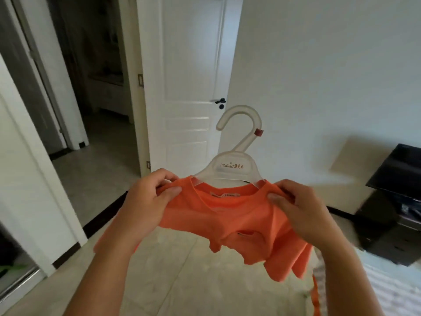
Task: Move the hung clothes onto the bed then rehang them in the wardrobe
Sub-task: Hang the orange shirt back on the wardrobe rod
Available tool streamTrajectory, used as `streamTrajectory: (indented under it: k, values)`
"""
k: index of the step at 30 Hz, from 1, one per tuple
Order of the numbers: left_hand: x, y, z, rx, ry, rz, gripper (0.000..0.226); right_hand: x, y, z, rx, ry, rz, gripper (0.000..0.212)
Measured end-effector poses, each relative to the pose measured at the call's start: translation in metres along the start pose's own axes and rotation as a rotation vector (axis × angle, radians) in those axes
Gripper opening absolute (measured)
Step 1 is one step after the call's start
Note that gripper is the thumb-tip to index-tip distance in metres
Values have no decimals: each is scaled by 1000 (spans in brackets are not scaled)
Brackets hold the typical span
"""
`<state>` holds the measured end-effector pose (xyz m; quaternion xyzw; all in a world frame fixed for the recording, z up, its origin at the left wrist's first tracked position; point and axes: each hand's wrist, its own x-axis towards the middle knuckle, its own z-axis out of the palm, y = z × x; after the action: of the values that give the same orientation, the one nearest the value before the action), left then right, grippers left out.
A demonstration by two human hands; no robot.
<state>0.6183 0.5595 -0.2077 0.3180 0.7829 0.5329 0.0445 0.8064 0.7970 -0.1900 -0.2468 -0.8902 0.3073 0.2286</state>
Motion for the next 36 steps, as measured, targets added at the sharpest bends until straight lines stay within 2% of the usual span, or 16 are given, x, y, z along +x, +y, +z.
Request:
streamTrajectory:
  k: [7, 17, 24, 31, 36]
  values:
    - [-5, -40, -90, 107, 221, -44, 11, 57, -69, 84, 19, -164, -171, 8]
    - [3, -104, -203, 222, 499, -201, 12, 148, -170, 218, 86, -375, -441, 8]
    - [-2, -141, -281, 282, 683, -263, 23, 192, -260, 306, 97, -506, -658, 7]
    - [-15, -176, -374, 349, 805, -300, 21, 203, -353, 388, 130, -565, -792, 9]
    - [-27, -192, -460, 405, 813, -232, 26, 192, -434, 438, 157, -533, -861, 9]
